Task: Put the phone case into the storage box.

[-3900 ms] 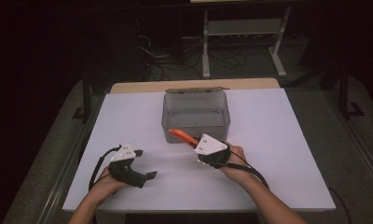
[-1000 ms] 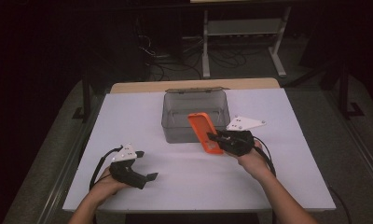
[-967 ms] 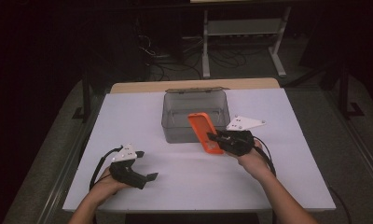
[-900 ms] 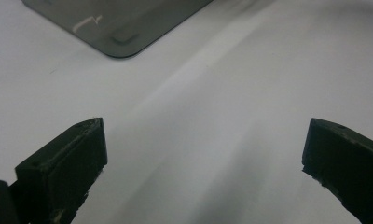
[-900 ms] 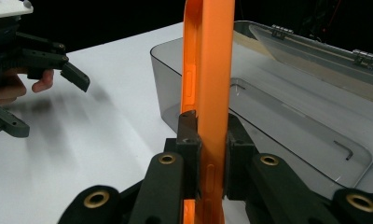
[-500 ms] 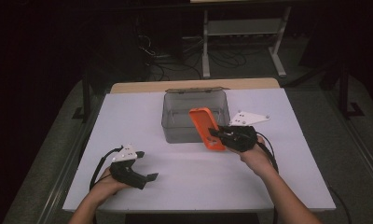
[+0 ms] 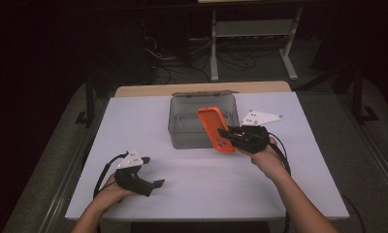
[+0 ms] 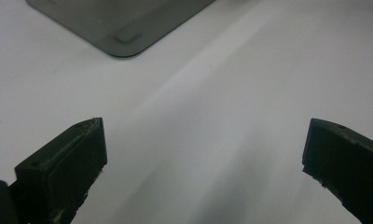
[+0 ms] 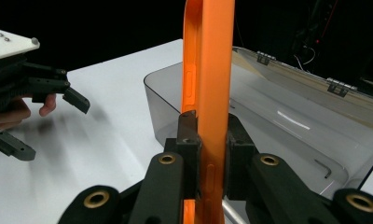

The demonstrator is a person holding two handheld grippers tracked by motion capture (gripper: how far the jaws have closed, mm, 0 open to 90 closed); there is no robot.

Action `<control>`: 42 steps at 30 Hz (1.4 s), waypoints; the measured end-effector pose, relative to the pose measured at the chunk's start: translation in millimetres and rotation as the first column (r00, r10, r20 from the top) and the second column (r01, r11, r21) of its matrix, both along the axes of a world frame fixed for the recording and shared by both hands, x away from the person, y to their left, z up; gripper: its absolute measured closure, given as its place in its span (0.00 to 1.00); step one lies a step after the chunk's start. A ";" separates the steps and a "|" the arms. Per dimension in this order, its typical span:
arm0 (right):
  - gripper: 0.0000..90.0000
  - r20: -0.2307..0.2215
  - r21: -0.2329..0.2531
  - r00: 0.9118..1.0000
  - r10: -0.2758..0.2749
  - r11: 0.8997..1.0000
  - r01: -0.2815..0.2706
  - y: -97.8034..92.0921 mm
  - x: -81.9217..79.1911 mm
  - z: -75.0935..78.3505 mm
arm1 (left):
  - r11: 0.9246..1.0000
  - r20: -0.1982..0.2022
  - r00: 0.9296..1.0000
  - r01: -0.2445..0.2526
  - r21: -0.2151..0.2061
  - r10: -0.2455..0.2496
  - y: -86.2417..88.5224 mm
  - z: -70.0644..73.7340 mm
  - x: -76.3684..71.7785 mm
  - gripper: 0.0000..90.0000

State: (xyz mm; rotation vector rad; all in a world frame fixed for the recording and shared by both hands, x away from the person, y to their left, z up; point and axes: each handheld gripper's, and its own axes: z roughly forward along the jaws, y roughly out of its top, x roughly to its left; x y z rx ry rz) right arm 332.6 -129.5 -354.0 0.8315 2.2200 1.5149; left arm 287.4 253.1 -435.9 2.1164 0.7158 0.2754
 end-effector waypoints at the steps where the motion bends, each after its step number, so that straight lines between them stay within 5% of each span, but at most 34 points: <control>1: 0.87 0.001 0.001 1.000 -0.001 1.000 0.001 -0.3 0.5 1.3 | 1.000 0.003 1.000 0.003 -0.001 -0.003 0.0 0.3 0.1 0.00; 42: 0.87 0.018 0.016 0.999 -0.027 1.000 0.027 0.0 37.3 47.6 | 1.000 -0.008 1.000 0.011 -0.024 -0.012 -0.8 -3.1 1.3 0.00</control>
